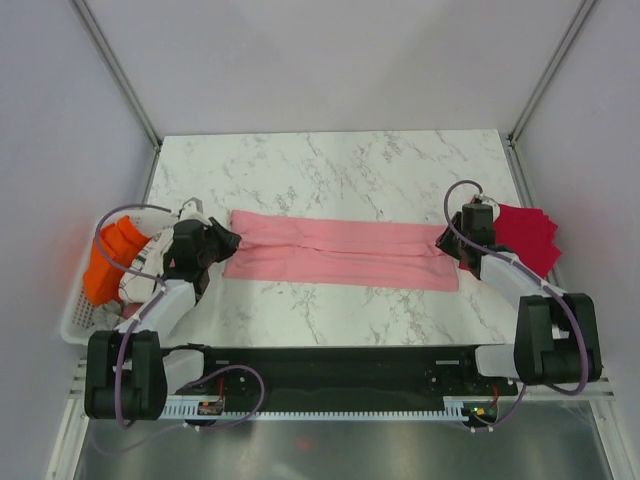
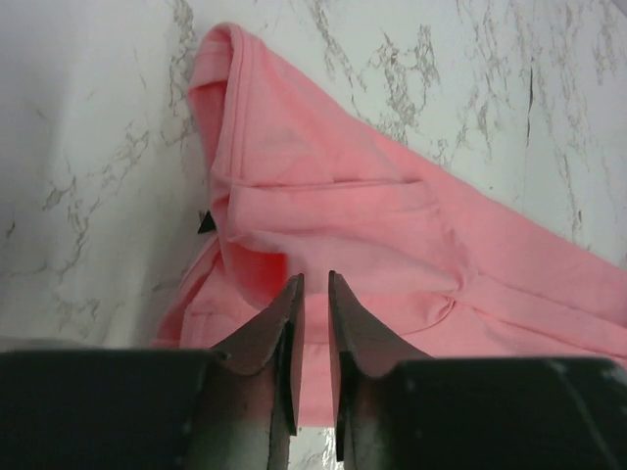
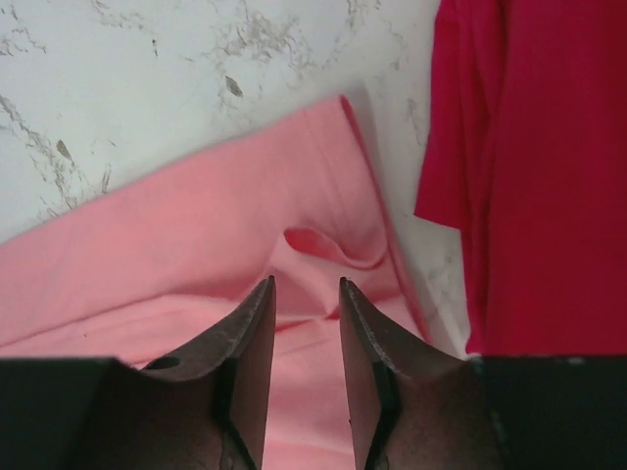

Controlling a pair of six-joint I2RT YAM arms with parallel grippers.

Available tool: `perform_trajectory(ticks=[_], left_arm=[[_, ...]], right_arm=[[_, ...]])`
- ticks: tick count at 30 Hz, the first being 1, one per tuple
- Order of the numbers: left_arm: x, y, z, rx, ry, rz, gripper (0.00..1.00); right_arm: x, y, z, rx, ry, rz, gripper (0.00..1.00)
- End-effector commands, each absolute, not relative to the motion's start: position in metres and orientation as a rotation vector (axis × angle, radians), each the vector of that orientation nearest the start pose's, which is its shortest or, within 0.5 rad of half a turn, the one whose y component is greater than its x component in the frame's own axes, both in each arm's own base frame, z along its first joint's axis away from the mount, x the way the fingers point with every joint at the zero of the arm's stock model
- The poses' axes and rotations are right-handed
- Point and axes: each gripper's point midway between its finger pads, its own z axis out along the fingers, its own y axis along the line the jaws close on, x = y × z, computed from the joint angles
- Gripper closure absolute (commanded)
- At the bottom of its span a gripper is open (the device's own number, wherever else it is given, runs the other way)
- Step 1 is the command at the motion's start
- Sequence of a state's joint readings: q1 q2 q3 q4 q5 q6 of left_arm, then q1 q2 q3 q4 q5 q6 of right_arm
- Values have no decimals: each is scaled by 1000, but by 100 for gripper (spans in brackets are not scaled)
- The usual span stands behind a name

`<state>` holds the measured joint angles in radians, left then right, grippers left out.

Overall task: Fold and stack the t-shirts
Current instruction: Fold the tshirt

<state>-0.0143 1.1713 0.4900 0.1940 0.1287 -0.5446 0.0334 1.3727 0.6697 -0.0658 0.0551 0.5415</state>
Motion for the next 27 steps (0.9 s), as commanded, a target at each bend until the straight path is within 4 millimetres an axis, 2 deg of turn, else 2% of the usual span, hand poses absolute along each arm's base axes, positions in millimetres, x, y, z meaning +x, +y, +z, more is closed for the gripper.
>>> perform_trajectory(ticks=[1,2,3,4,6,10,16,17,19,20,24,25,27], left_arm=[[337,-47,118,-502,1922,-498,76],[332,-47,120,-501,1903,-502,68],[324,-44,112,-521,1903,-490,63],[320,-43,125,-510,1851,-495,55],[313,-39,124,-523,1837,-478,50],[311,-38,139,-542,1833,-478,49],[324,-50,139,-550,1978,-512,49],[330,-53,147,-539,1980,-530,49],[333,-56,138,-544,2038,-537,49],[338,-57,144,-534,2031,-546,49],[351,-57,139,-545,2079,-531,49],[354,-58,129,-558,2114,-526,49],[362,-58,133,-558,2117,-526,50]], right_arm=[[348,14,86,659,2102,215,59],[345,14,89,658,2083,218,56],[343,15,94,648,2061,226,52],[339,18,103,628,2025,242,46],[339,29,113,572,2003,273,43],[345,57,125,461,2032,359,43],[352,106,132,306,2095,479,42],[351,120,134,264,2108,502,42],[356,138,137,221,2125,548,43],[356,150,139,188,2131,583,43],[366,207,149,61,2128,784,44],[364,224,149,22,2132,820,44],[367,244,148,-18,2137,855,44]])
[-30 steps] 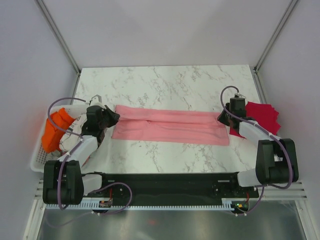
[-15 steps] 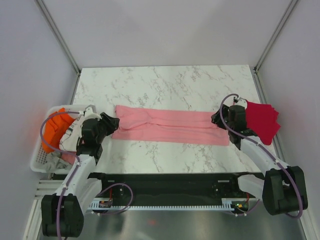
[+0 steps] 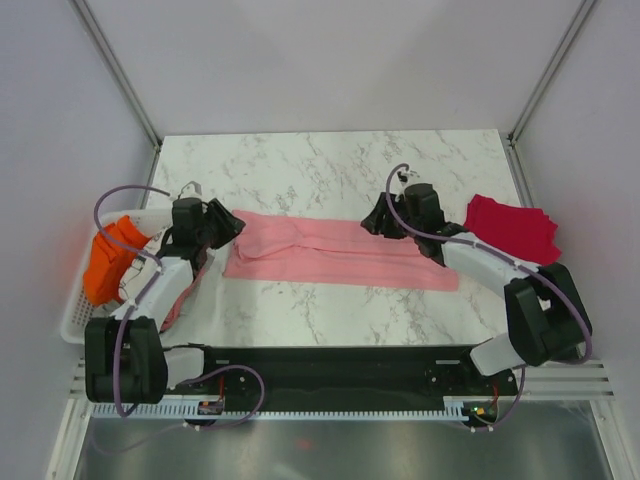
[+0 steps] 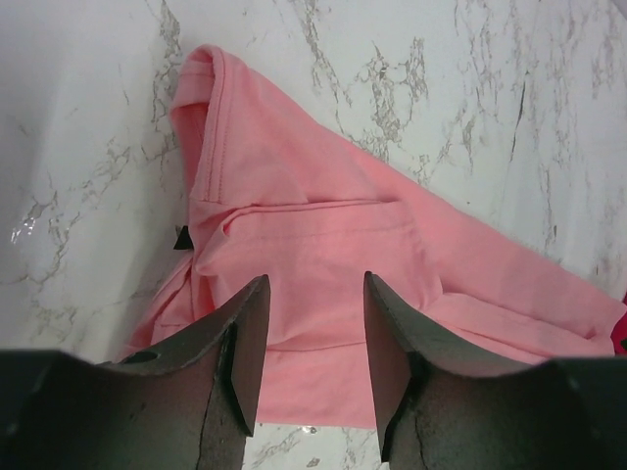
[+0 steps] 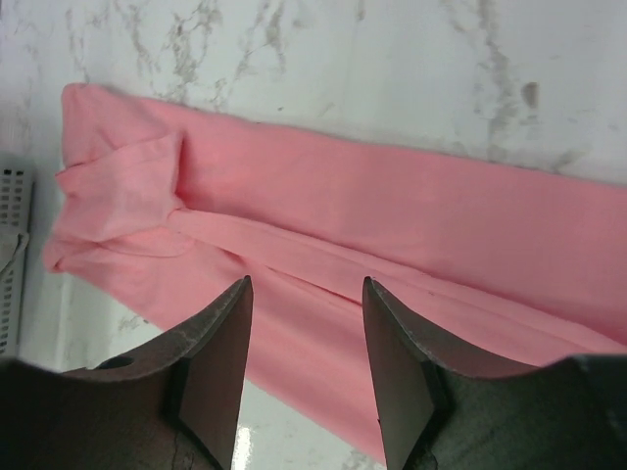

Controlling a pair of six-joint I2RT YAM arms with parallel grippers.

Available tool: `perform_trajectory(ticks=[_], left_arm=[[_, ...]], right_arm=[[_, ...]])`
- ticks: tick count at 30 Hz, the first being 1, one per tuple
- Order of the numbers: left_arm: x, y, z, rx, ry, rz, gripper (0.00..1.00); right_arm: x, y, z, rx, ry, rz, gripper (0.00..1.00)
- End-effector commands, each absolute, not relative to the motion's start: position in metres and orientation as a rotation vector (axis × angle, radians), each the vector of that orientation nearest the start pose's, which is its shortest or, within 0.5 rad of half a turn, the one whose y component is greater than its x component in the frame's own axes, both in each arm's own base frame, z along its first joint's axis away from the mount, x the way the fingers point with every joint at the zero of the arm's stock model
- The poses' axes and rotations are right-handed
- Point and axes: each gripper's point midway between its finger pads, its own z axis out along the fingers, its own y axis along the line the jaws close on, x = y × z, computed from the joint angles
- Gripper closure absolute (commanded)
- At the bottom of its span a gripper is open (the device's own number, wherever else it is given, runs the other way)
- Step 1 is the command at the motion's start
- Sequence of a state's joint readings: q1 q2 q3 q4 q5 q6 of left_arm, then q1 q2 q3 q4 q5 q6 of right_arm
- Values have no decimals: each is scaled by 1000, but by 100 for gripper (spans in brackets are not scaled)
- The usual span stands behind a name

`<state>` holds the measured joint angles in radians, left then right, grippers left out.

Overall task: Fold and stack the t-shirts
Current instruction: Fold the tshirt

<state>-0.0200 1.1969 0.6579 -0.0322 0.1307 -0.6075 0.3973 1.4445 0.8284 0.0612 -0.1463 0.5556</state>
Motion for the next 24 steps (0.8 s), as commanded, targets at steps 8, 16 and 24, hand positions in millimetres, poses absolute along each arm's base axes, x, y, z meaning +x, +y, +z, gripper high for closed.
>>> perform_trajectory(ticks=[8,16,24], left_arm=[[383,-53,115,-637,2192,-483,49],[383,-48,109,-662,2212,-446,48],[383,-50,101,-673,2237,-457,48]], right_arm=[[387,328,150,-182,2135,998,44],[406,345,145,-215,2154,1014,43],[412,367,132,-255,2185,1099,39]])
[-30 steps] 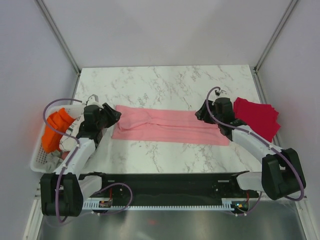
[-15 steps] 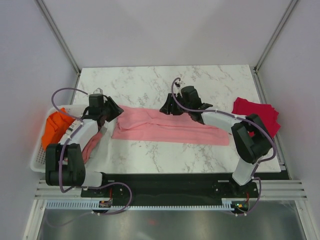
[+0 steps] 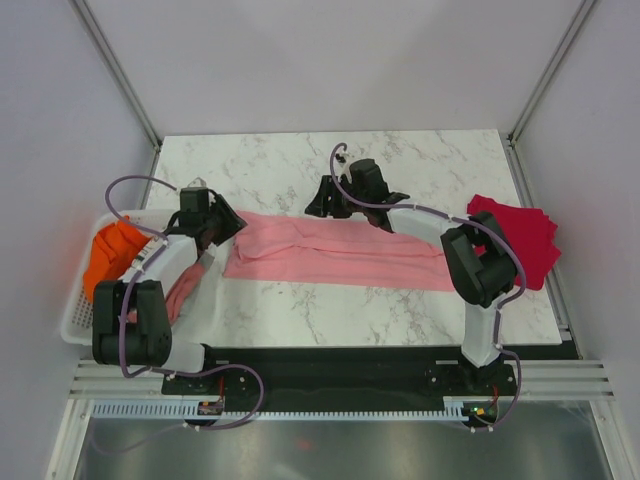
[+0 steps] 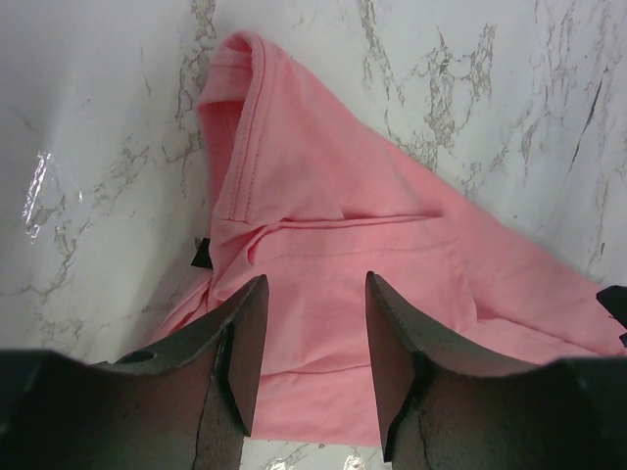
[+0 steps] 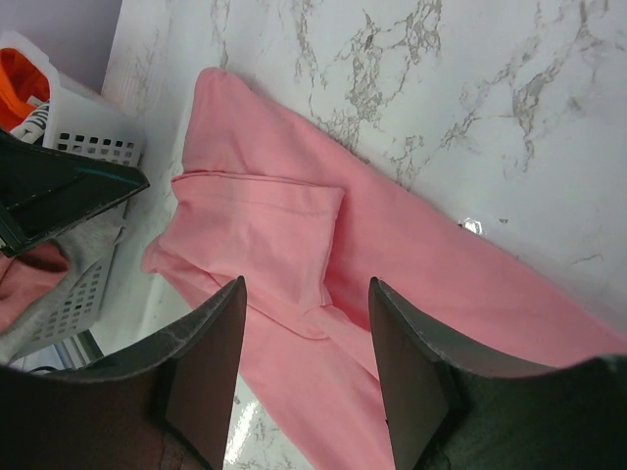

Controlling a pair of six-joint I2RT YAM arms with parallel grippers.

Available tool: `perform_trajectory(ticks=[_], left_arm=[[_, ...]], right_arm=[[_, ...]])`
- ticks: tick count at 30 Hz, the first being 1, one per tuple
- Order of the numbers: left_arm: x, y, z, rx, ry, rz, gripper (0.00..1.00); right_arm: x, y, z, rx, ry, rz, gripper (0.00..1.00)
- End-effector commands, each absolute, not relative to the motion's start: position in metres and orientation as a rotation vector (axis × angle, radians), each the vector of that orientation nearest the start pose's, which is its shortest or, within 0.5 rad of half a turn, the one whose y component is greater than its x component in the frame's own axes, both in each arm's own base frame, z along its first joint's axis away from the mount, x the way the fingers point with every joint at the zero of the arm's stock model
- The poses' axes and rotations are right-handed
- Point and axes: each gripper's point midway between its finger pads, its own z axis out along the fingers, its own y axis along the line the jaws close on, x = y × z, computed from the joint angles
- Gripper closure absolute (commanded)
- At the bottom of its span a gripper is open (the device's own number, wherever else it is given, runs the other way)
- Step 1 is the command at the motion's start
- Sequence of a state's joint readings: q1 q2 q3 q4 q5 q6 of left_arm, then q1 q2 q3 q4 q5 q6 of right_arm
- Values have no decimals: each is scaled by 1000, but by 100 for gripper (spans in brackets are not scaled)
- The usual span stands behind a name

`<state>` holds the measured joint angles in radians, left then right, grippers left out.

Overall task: Fold and stack the t-shirts
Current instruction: Fold the tshirt

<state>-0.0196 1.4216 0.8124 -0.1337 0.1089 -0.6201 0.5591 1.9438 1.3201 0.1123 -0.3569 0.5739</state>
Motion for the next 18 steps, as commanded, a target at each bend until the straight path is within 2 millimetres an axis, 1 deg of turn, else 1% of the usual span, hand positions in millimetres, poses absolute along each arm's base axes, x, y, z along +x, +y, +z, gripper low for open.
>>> perform_trajectory(ticks=[1,6,7,9,11,13,14,15,17,18], left_arm=[[383,-50,100,-676,2241,-457,48],[383,-49,95,-693,2250,-448,48],[383,-50,91,-700,2260,-453,48],[385,-51,89,-700,2269,-459,48],[385,-51,81,-712,2296,-452,48],[387,-51,79,-725,2300,-446,48],[387,-50,72,-732,2316,-434,48],[391,-49,75,-728,2313,-430,48],[391,-46,70,-741,2335,-402,48],[395,-46,75,-738,2325,-404,48]], right_arm=[[412,370,131,-256,2187,1102,39],[411,385,123,-262,2200,1130,40],[411,387,122,-263,2203,1135,40],[412,393,115,-261,2216,1140,40],[412,397,110,-257,2230,1153,41],[412,401,107,-257,2237,1165,40],[412,402,102,-255,2252,1169,41],[411,404,99,-259,2262,1171,41],[410,406,92,-257,2282,1170,41],[408,409,89,-258,2293,1177,41]])
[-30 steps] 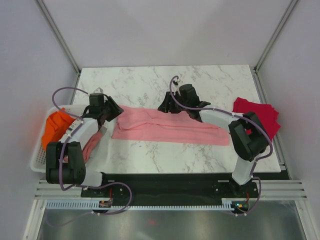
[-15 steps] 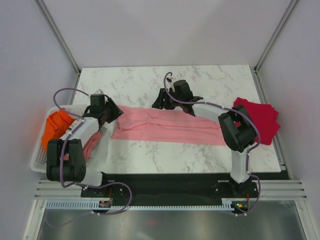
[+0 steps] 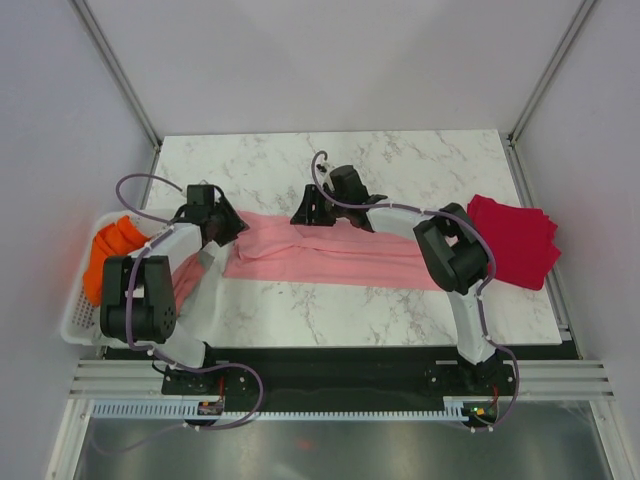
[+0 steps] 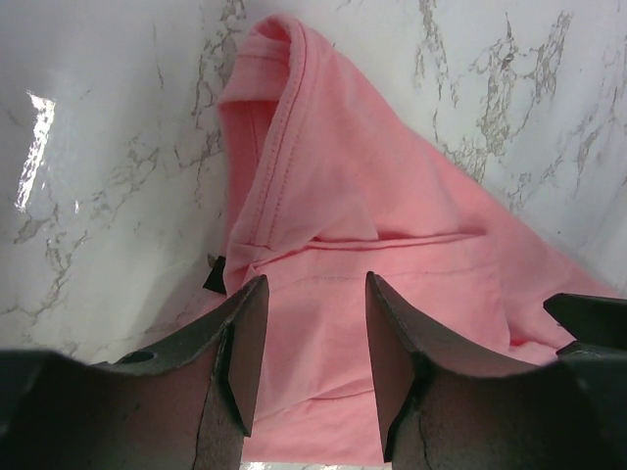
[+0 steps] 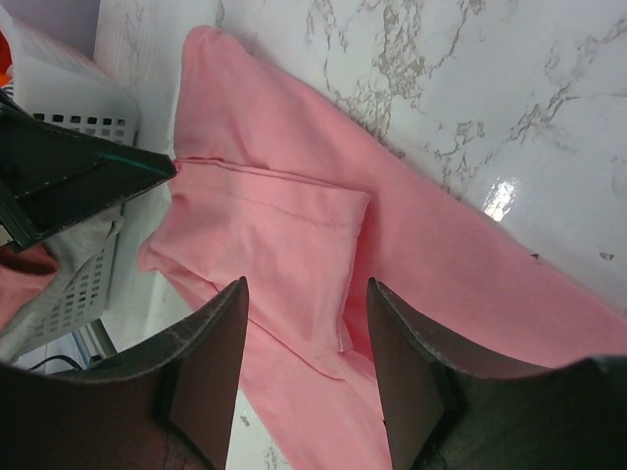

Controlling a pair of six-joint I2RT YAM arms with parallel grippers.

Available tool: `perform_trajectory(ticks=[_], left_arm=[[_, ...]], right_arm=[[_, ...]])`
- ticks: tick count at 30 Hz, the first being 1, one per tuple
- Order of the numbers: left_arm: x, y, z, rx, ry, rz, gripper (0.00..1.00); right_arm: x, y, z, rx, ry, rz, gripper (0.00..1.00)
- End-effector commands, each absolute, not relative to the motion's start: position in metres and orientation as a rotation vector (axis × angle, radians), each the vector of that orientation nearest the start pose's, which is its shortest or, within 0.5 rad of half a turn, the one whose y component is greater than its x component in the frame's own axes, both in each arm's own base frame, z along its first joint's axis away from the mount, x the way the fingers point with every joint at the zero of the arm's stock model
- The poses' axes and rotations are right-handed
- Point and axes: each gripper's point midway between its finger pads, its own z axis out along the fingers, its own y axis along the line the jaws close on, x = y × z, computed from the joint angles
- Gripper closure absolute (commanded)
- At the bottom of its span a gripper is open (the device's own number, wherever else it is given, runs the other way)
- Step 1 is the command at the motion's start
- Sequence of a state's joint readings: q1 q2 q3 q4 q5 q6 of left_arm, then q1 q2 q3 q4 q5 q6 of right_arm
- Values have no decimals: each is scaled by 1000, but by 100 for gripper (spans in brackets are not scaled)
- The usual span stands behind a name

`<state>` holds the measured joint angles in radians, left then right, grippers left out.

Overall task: Fold and stack the t-shirts
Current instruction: Fold the tshirt

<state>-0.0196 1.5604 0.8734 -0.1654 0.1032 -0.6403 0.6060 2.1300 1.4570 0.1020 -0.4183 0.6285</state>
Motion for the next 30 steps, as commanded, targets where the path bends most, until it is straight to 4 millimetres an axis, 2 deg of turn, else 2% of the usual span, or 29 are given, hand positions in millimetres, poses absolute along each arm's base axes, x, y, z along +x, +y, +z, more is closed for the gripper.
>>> perform_trajectory(ticks=[1,5,9,10,12,14,15,21,25,27,29,30], left_arm=[[397,-46,76,-736,2321,-405,48],[404,-42,88,-738,2294,-385,49],[420,-44,100,-737,2269,-406,48],[422,-48,90,-741,2301,-419,48],[432,-50,90,-747,2311,-429,49],[437,-52,74,-760,2352,-429,49],[444,-53,76,-753,2352,-435,49],[447,-55,37,-772,2473,-407,50],[446,-50,22,-772,2510,-357,50],[445,-47,17,-770,2525,-330,50],[445,-45,15,-772,2532,-313,50],[444,-44,14,-772,2534,-308,50]], right_arm=[[409,409,87,-256,2299,1182,41],[405,414,73,-251,2342,1208,42],[399,419,72,-265,2349,1219,42],[398,420,71,-266,2351,1222,42],[396,420,69,-262,2363,1221,43],[392,420,68,-263,2374,1229,44],[390,421,69,-268,2374,1235,45],[383,429,74,-305,2368,1301,45],[375,431,78,-339,2369,1346,59],[373,428,78,-355,2374,1337,62],[366,425,78,-379,2388,1345,70],[361,424,80,-406,2386,1357,78]])
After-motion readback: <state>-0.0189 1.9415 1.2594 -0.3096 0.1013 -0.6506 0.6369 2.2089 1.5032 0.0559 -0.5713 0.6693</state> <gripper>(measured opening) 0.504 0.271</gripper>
